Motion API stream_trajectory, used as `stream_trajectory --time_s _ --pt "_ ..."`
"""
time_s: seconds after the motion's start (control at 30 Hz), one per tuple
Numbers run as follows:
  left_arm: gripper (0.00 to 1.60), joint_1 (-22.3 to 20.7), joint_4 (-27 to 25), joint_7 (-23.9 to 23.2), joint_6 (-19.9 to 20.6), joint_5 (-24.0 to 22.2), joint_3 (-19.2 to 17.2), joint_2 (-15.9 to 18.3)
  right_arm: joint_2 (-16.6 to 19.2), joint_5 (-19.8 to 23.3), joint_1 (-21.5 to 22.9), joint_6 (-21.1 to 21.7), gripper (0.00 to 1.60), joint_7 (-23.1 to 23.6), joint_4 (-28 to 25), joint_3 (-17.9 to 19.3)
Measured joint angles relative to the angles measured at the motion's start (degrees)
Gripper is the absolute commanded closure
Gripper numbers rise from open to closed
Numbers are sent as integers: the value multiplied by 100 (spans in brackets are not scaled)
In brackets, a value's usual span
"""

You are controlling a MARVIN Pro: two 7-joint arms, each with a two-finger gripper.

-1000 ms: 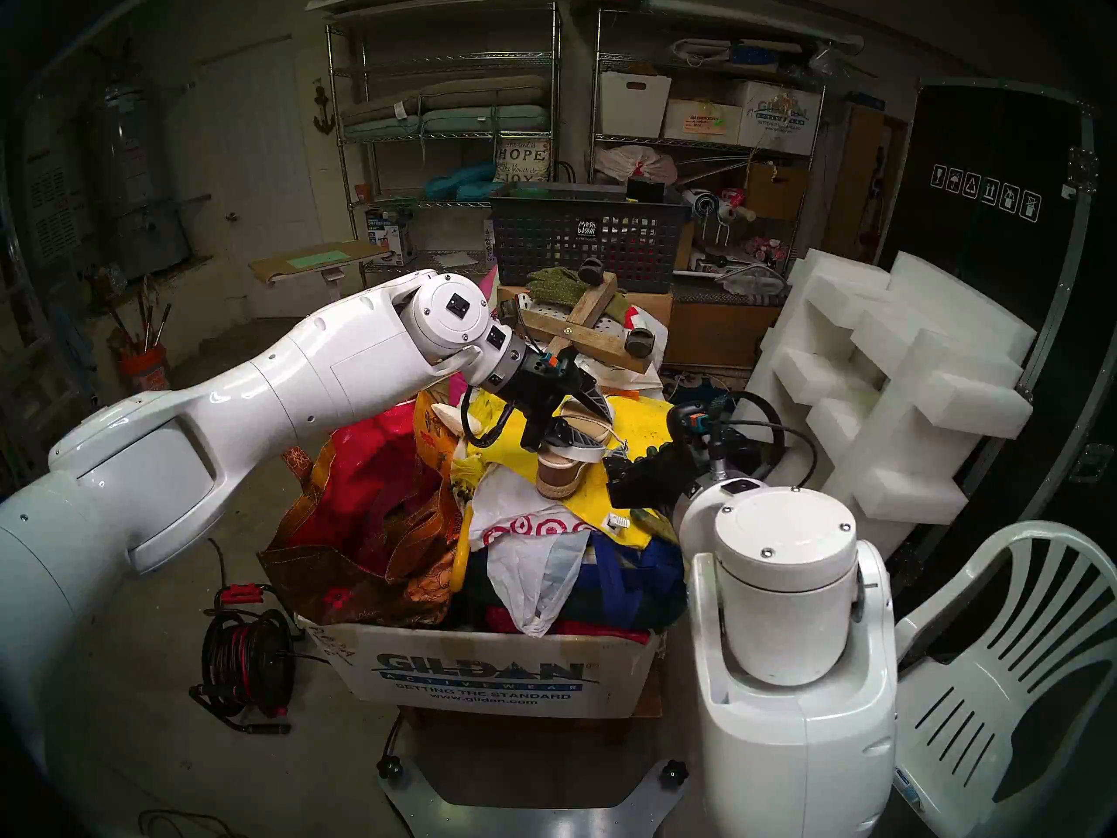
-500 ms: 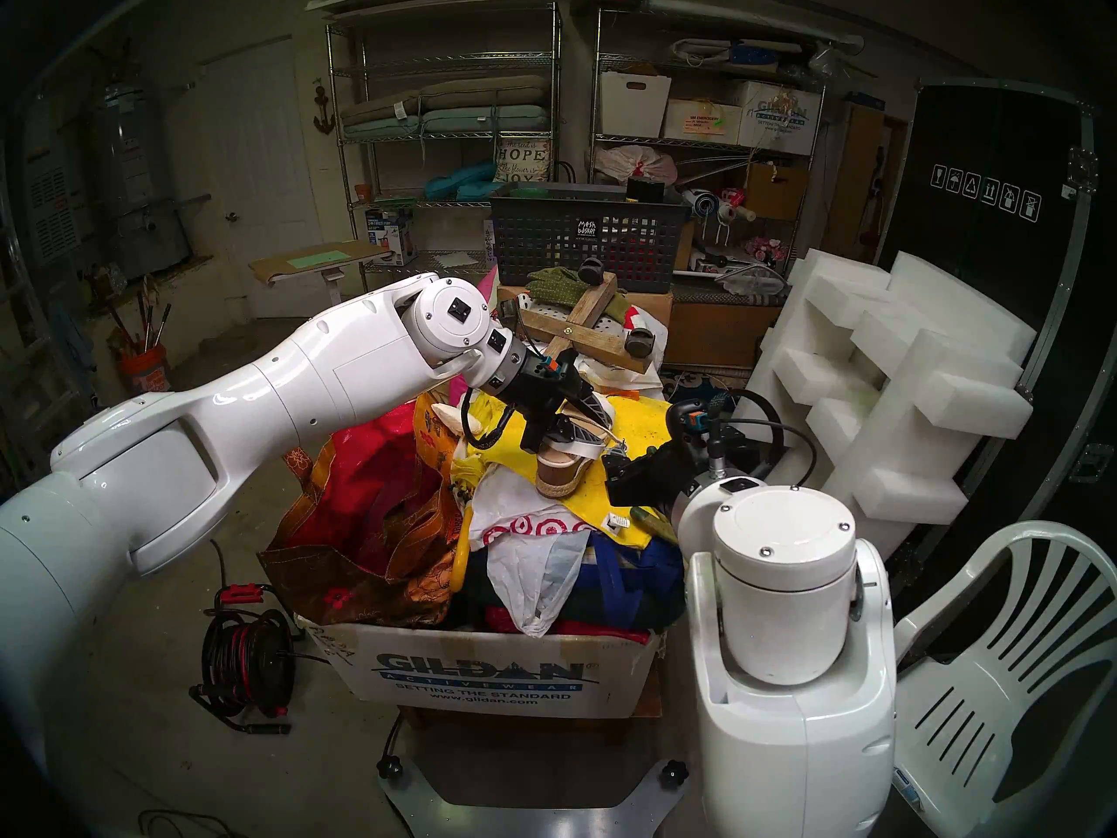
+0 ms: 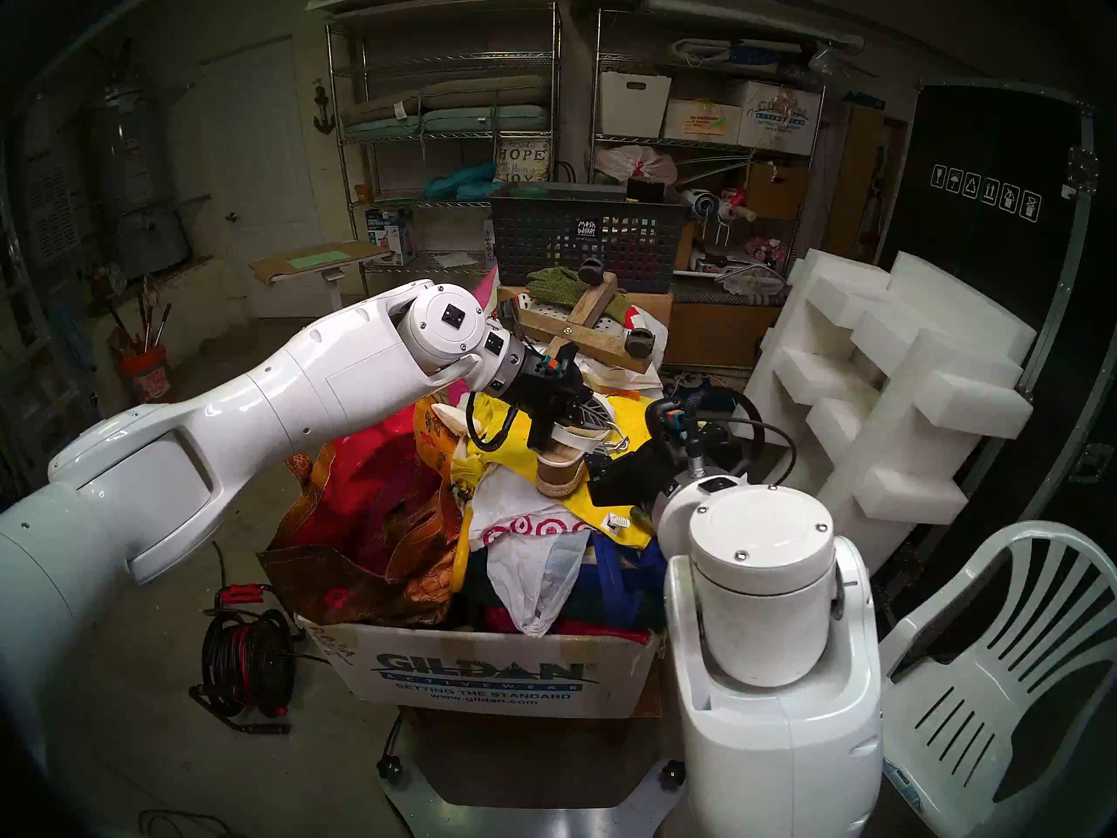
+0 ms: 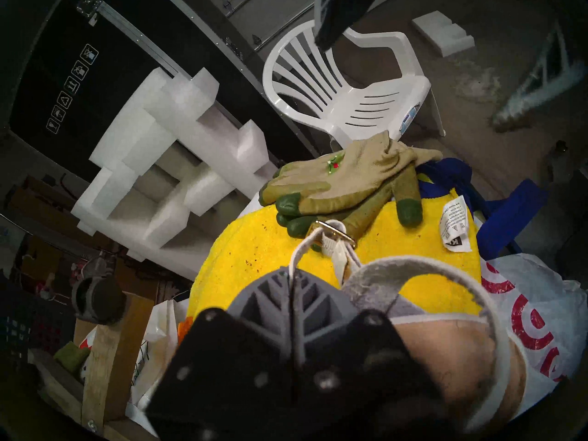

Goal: Unbuckle a shoe

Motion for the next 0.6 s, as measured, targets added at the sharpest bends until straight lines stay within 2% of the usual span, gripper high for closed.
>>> stream_trajectory --time_s 0.27,0.6 --pt "160 306 -511 270 345 -111 -83 335 229 -277 -11 0 0 -482 256 -654" --pt "160 522 -752 564 546 -121 -143 627 430 -139 -1 0 0 -1013 359 -957"
